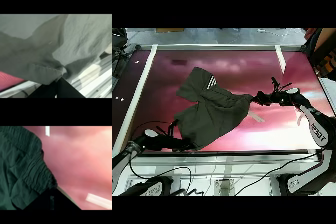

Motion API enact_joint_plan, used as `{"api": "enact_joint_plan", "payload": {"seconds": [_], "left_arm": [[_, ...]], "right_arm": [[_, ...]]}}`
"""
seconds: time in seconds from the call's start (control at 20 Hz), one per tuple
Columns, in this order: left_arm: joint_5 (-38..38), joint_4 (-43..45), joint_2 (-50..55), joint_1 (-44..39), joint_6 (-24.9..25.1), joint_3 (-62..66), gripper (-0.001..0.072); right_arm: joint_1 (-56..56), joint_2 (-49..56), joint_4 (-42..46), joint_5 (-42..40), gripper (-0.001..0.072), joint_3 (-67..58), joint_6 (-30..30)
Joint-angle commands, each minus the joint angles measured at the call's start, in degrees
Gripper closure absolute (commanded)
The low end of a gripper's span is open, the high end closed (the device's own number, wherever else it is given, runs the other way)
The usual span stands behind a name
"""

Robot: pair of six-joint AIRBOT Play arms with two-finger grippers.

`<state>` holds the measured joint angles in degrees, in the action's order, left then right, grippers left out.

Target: Fold the clothes and pants, and hang the long-sleeved shirts on hangers.

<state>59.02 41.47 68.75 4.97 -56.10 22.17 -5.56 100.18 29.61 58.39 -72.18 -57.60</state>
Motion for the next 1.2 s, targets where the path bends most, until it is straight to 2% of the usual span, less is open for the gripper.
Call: {"api": "enact_joint_plan", "payload": {"seconds": [0.0,0.2,0.4,0.55,0.85,1.15], "left_arm": [[3.0,-2.5,-0.6,-0.2,4.7,3.0,0.0696],[4.2,-2.5,-5.9,0.8,4.7,14.6,0.0696],[3.5,-2.5,-15.8,5.0,4.7,29.2,0.0696],[-0.3,-2.6,-25.1,10.1,4.7,37.2,0.0696],[-18.5,-2.6,-44.6,13.8,4.5,39.6,0.0696],[-35.4,-2.5,-59.0,13.8,4.5,39.6,0.0696]], "right_arm": [[0.4,-4.4,3.1,2.5,0.0686,-0.1,2.2],[1.0,-17.5,10.2,2.0,0.0687,-0.1,2.2],[1.0,-33.4,11.4,2.0,0.0687,-0.1,2.2],[1.0,-45.4,12.2,1.9,0.0687,-0.1,1.8],[1.0,-64.3,13.8,-1.3,0.0686,-0.3,1.1],[1.0,-75.0,-4.1,-4.2,0.0687,-2.5,0.7]]}}
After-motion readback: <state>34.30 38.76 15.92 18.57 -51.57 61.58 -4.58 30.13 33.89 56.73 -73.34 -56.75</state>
